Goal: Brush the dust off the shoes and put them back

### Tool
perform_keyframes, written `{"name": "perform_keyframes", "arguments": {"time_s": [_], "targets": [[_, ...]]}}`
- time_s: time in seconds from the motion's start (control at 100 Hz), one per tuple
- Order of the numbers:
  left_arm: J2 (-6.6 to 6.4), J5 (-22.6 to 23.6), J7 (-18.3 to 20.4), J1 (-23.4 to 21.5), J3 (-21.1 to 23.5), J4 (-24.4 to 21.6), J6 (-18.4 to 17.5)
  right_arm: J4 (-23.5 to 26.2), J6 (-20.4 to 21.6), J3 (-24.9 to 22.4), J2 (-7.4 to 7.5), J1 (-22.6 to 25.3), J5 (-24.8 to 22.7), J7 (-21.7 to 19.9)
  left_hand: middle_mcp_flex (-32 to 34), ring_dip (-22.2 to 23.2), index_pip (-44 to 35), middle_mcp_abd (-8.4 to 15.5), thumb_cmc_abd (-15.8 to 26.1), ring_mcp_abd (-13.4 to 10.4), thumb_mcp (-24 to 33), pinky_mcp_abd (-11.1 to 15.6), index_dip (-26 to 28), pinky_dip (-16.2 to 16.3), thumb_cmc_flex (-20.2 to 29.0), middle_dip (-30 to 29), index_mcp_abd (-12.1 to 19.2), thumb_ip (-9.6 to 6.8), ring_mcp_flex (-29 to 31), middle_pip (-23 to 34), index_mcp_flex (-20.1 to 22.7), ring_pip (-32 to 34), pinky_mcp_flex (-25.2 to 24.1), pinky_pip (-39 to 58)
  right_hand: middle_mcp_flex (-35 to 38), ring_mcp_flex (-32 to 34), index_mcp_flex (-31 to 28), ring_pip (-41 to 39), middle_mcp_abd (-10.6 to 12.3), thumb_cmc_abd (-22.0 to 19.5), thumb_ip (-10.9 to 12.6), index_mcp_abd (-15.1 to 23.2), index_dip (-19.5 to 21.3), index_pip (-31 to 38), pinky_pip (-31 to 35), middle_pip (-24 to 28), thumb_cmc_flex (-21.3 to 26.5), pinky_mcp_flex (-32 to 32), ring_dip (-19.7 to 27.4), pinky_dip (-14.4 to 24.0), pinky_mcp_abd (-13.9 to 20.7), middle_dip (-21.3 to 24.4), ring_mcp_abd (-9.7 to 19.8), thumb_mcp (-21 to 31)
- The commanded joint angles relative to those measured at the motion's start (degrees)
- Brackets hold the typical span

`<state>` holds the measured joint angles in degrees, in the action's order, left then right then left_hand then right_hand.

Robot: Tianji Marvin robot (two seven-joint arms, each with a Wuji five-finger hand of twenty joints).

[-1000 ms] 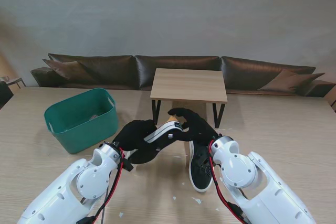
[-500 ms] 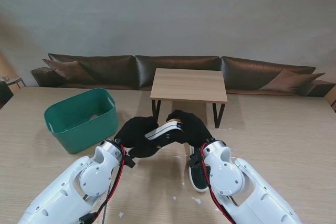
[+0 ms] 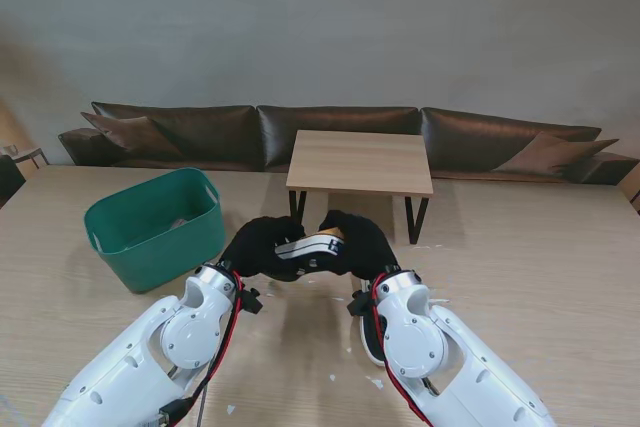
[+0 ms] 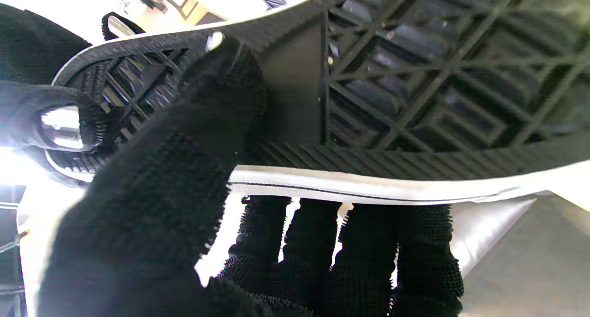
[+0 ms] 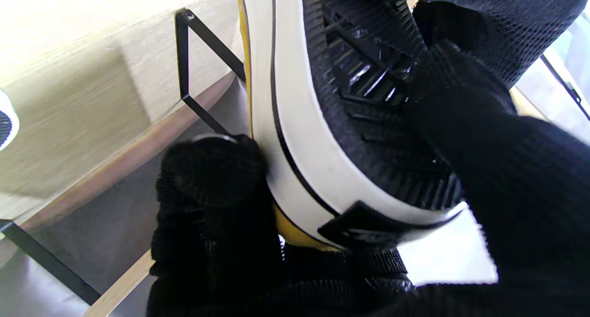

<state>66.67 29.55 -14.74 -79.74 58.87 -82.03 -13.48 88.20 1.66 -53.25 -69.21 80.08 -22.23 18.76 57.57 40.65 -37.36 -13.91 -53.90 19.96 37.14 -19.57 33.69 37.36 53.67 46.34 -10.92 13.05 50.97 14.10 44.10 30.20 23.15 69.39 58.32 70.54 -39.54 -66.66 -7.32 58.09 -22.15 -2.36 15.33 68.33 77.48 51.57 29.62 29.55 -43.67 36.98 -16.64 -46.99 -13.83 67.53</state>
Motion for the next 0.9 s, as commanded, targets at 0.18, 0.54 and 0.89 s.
{"name": "perform_keyframes", "arguments": {"time_s": [0.18, 0.54, 0.89], "targets": [[-0.3, -0.6, 3.7, -3.6, 4.4, -5.0, 2.1, -1.0, -1.5, 1.6, -1.56, -0.9, -3.6, 2.2, -15.9, -12.7, 26.0, -3.9, 20.0, 3.9, 7.7, -3.4, -11.8, -3.0, -9.8, -23.5, -2.0, -6.88, -20.1, -7.4, -5.4, -13.9, -15.0, -20.8, 6.0, 4.8, -5.3, -4.6, 1.9, -4.8, 4.6, 3.0, -1.4, 18.4, 2.2, 1.4, 10.4, 27.3, -2.1, 1.6, 1.8, -1.7, 13.1, 14.1], [-0.78, 2.3, 2.1, -10.1, 11.9, -9.5, 2.6, -1.9, -4.6, 2.5, -1.25, -2.4, -9.9, 4.5, -17.8, -14.2, 27.6, -5.0, 23.9, 4.8, 3.6, -4.0, -13.1, -2.4, -11.8, -25.5, -3.3, -6.95, -22.6, -8.0, -6.1, -15.9, -17.2, -27.8, 6.1, 4.8, -5.3, -4.8, 2.0, -4.4, 5.1, 3.2, -1.4, 18.7, 1.5, 1.1, 10.3, 27.9, -2.5, 2.7, 2.2, -2.6, 13.5, 14.7], [-1.44, 4.8, 3.1, -13.4, 14.7, -10.3, 3.9, -3.8, -10.9, 4.9, -1.3, -5.3, -18.4, 9.1, -17.0, -13.9, 27.0, -4.9, 25.6, 4.3, 2.0, -4.1, -12.6, -1.2, -11.1, -25.3, -3.5, -7.24, -22.3, -7.8, -5.0, -15.8, -17.2, -28.7, 6.0, 4.9, -5.0, -4.7, 2.6, -4.3, 5.3, 3.6, -1.2, 19.0, 1.2, 1.3, 9.9, 28.0, -2.5, 3.2, 2.6, -2.8, 13.7, 15.0]]}}
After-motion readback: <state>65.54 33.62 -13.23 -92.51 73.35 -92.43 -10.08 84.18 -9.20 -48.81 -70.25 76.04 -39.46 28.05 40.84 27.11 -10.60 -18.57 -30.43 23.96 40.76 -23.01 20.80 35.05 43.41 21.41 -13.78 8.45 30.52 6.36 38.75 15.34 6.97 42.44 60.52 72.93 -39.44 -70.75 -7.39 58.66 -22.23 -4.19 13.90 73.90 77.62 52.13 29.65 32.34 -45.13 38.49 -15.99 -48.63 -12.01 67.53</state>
